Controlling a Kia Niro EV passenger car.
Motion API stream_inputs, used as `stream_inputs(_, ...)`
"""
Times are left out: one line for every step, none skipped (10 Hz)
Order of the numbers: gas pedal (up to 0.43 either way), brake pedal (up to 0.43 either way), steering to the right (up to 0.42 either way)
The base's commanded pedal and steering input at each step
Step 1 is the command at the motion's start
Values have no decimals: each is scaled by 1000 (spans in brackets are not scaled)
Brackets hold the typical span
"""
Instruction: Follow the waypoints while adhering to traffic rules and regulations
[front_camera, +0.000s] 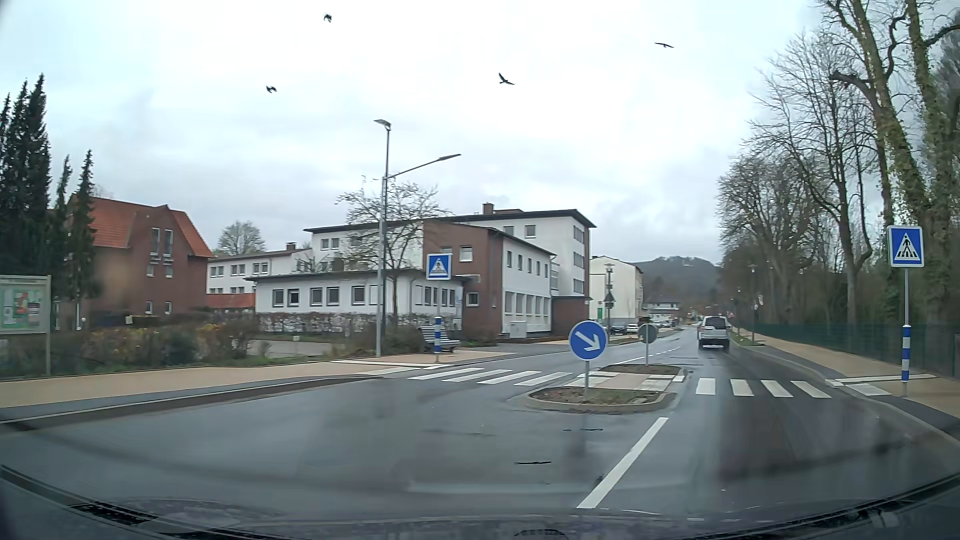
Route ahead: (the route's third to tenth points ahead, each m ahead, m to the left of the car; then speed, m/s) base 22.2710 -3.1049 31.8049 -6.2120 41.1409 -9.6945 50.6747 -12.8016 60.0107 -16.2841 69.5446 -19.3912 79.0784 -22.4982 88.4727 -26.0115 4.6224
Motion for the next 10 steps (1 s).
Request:
stream_inputs(268, 0, 453)
stream_inputs(260, 0, 434)
stream_inputs(260, 0, 400)
stream_inputs(260, 0, 357)
stream_inputs(260, 0, 329)
stream_inputs(260, 0, 302)
stream_inputs(268, 0, 275)
stream_inputs(287, 0, 255)
stream_inputs(331, 0, 235)
stream_inputs(358, 0, 201)
